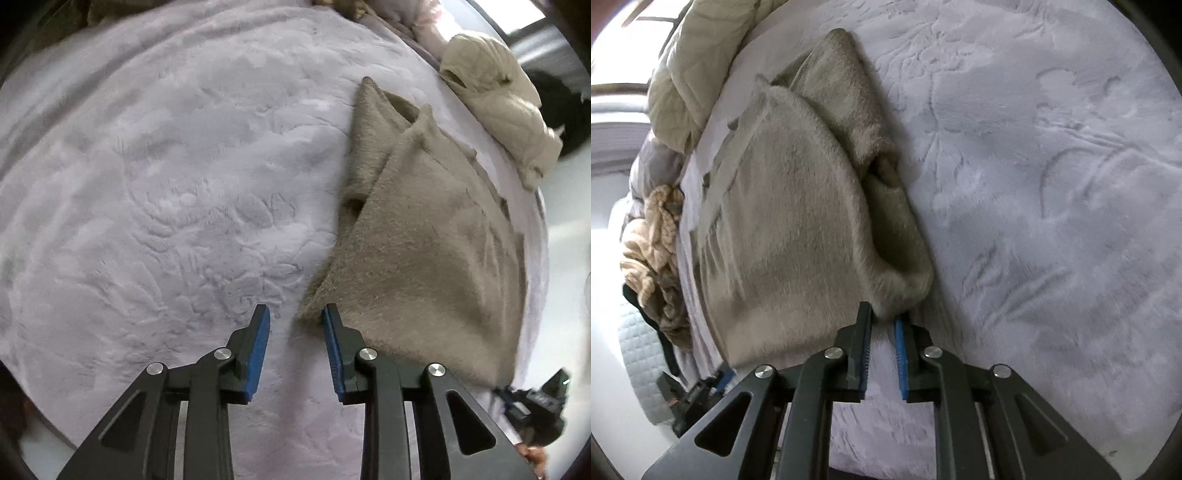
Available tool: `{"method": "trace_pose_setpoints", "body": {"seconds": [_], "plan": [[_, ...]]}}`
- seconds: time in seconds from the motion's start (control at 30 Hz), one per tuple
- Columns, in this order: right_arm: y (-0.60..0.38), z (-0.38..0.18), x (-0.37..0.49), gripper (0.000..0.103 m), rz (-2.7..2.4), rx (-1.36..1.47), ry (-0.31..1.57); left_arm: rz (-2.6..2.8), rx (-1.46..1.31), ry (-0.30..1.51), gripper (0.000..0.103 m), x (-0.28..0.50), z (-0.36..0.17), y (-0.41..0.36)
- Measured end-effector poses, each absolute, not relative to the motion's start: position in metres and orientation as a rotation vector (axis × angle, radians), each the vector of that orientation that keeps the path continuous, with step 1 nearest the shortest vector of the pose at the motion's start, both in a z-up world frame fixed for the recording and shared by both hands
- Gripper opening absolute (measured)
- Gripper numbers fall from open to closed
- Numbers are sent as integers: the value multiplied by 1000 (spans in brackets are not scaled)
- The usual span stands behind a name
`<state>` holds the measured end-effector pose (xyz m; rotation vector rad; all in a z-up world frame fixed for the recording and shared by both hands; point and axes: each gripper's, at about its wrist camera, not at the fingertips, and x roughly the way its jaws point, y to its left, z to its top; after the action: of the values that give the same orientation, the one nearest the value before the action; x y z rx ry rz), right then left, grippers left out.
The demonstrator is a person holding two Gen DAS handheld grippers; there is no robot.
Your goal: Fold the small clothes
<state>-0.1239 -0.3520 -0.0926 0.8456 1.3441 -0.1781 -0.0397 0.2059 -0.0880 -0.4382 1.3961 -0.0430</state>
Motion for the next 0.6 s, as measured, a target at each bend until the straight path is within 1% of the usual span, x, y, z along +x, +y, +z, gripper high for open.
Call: {"method": "trace_pose_setpoints", "body": {"seconds": [0.03, 0.07, 0.1, 0.13, 0.17, 0.23, 0.27, 0.3, 0.33, 0.4, 0.47, 0.5, 0.53, 0.57, 0.6], "plan": [[-348, -89, -125, 23, -182, 828, 1356, -40, -382, 1394, 31, -39, -83, 200], [-345, -87, -125, 35, -182, 812, 1365, -35, -338, 1390, 43, -37, -79, 194], [-341, -84, -125, 45, -181, 798, 1370, -30, -308, 1380, 68, -37, -75, 190], [-337, -81, -125, 64, -177, 783, 1375, -24, -291, 1362, 76, -37, -70, 187], [-333, -78, -126, 70, -170, 770, 1375, -29, -283, 1337, 78, -38, -63, 183], [-324, -72, -126, 70, -149, 745, 1377, -54, -267, 1341, 78, -37, -57, 176], [-320, -69, -125, 71, -137, 733, 1376, -57, -253, 1343, 80, -37, -55, 171], [-314, -66, -124, 75, -124, 717, 1373, -63, -242, 1346, 80, -37, -53, 168], [-309, -64, -122, 84, -114, 703, 1370, -72, -232, 1351, 80, -38, -51, 164], [-298, -60, -118, 85, -91, 681, 1367, -98, -190, 1376, 80, -37, -51, 151], [-287, -55, -113, 103, -70, 649, 1361, -115, -134, 1391, 80, -40, -50, 142], [-281, -53, -111, 103, -53, 628, 1353, -124, -109, 1400, 80, -42, -50, 137], [-276, -50, -111, 103, -38, 612, 1346, -135, -101, 1413, 83, -45, -50, 135], [-270, -48, -109, 103, -24, 597, 1341, -146, -101, 1430, 101, -47, -52, 134], [-264, -47, -107, 103, -13, 586, 1343, -151, -101, 1438, 103, -48, -53, 132]]}}
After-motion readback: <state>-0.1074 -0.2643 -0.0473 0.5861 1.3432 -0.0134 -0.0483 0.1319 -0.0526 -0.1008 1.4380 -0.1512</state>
